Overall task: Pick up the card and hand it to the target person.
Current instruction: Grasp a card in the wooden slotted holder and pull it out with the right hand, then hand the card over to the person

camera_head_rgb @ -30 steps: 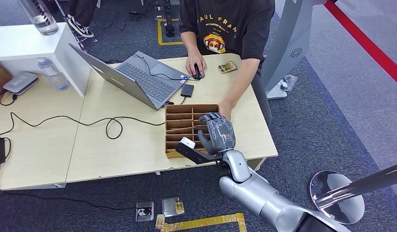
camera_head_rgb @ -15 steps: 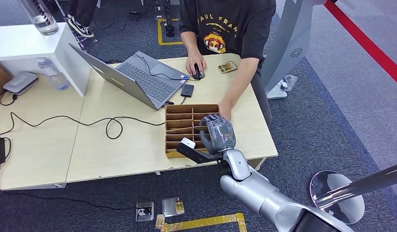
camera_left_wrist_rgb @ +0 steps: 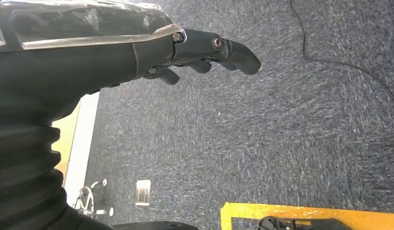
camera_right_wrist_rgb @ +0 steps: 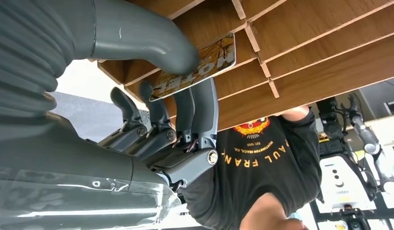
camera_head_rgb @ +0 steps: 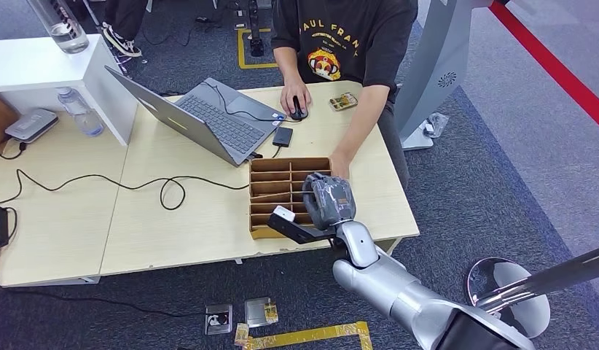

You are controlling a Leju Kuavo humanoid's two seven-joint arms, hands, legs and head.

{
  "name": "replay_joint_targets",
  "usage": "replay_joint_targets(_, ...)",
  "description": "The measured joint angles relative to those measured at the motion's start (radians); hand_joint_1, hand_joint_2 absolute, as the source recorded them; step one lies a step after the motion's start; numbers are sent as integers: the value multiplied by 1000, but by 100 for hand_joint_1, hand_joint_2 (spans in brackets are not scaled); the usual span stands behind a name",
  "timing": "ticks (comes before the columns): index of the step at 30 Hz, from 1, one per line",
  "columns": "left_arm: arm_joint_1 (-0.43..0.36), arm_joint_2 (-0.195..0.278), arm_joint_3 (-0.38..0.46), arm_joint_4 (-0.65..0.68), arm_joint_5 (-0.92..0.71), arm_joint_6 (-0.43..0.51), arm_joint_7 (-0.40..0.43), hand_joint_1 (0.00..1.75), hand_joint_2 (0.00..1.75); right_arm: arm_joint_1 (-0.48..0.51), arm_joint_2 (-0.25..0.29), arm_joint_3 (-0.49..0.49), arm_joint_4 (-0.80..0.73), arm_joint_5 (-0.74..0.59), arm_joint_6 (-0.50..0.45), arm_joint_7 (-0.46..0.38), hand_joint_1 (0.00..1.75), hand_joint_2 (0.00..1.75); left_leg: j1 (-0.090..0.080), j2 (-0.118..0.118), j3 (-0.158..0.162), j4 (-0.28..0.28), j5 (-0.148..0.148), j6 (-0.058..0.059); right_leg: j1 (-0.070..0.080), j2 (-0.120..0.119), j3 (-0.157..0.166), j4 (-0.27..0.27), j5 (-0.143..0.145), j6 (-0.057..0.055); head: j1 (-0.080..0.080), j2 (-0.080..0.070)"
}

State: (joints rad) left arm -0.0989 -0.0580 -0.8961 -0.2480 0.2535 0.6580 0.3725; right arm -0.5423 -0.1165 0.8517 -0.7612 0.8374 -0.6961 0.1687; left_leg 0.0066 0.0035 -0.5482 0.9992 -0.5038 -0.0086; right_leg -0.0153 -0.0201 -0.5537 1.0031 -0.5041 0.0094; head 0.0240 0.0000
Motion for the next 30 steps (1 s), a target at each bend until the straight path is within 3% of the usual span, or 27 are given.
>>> replay_joint_targets(8,0,1,-21,0,28,6,0,0,175,51,-1,-65,-68,146,-4,-56,175,175,0,0,0,0,0,0,0,0,0,0,0,0,0,0)
replay_joint_targets(14,1,1,-41,0,58,19,4,0,175,156,4,-187,-306,241,-6,-110,169,175,0,0,0,0,0,0,0,0,0,0,0,0,0,0)
replay_joint_targets(22,3,2,-55,0,87,26,5,0,175,209,7,-268,-524,250,-5,-103,168,175,0,0,1,0,0,0,0,0,1,0,0,0,0,0)
replay_joint_targets(30,2,2,-66,0,107,29,-5,0,175,170,7,-287,-546,196,-3,-75,173,175,0,0,1,0,0,0,0,0,1,0,0,0,0,0)
